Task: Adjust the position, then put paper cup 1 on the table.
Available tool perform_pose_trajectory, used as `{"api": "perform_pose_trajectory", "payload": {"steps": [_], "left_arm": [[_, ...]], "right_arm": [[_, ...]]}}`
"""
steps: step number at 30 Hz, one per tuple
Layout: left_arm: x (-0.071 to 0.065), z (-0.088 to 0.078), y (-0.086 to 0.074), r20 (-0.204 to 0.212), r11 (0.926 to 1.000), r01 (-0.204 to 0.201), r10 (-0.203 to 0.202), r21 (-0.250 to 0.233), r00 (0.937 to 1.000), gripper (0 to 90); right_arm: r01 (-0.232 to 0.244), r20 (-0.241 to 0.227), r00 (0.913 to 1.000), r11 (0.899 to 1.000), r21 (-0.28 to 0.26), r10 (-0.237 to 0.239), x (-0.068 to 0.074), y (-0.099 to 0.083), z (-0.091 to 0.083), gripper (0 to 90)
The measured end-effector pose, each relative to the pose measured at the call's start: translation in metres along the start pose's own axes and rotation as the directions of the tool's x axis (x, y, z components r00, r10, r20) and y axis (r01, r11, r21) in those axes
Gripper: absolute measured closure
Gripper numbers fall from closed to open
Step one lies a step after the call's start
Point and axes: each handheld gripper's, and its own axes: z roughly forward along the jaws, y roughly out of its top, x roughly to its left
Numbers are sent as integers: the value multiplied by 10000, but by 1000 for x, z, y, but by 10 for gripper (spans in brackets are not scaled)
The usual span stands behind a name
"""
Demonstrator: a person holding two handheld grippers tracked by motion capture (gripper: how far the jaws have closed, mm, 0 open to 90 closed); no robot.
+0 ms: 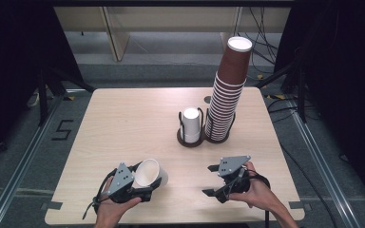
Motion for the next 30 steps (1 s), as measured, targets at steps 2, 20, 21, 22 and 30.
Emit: {"api": "perform_pose_trajectory", "payload": {"steps": [2,20,21,22,30], "left_arm": [[2,0,-1,-146,10000,40,-41,-40,9999,228],[20,-6,-4,-1598,9983,476,-419,323,9863,226],[20,-6,-4,-1598,9983,476,-419,323,9863,226],[21,-5,-4,-1619,9984,478,-424,295,9859,226],[40,2,5,-1825,9954,804,-697,520,9807,225]], "right_arm": [[-60,57,10000,10000,45,59,0,-1,-1,213],[-710,452,9965,9972,237,698,1,-22,-6,205],[-710,452,9965,9972,237,698,1,-22,-6,205],[-732,503,9962,9968,327,715,2,-24,-5,205],[-815,575,9951,9963,260,799,2,-27,-8,206]]}}
